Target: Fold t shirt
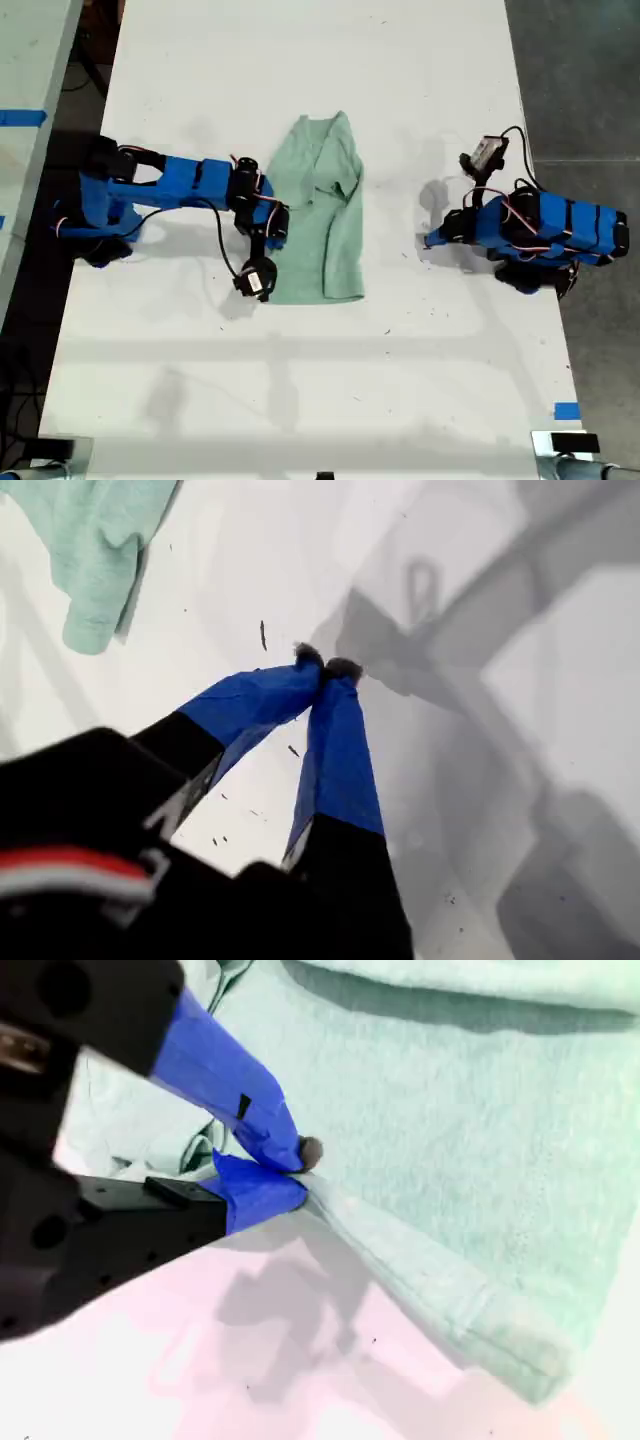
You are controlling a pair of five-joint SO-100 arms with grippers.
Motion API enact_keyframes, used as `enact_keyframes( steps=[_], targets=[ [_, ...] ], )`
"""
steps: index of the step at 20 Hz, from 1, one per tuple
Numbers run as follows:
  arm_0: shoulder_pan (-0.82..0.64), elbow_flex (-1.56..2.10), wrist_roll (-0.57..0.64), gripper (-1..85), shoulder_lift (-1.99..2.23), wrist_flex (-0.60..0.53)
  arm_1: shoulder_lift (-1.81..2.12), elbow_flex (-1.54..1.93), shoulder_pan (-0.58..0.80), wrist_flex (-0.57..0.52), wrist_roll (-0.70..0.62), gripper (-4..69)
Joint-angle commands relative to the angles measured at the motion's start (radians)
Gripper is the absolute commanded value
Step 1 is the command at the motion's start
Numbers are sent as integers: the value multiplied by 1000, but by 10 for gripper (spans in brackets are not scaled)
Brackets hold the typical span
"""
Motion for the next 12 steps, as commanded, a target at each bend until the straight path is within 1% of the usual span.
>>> enact_keyframes(
  steps=[1,6,8,11,12],
  targets=[
    [-44,-84,25,-2,6,-44,11,11,-11,5,0,12],
    [-86,-84,71,-2,2,-179,11,11,-12,2,-6,12],
    [-87,-84,95,-2,-23,-252,11,11,-14,2,-6,12],
    [-84,-86,121,-2,-80,-327,11,11,-14,0,-9,12],
    [-83,-86,130,13,-103,-353,11,11,-15,0,-9,12]
  ],
)
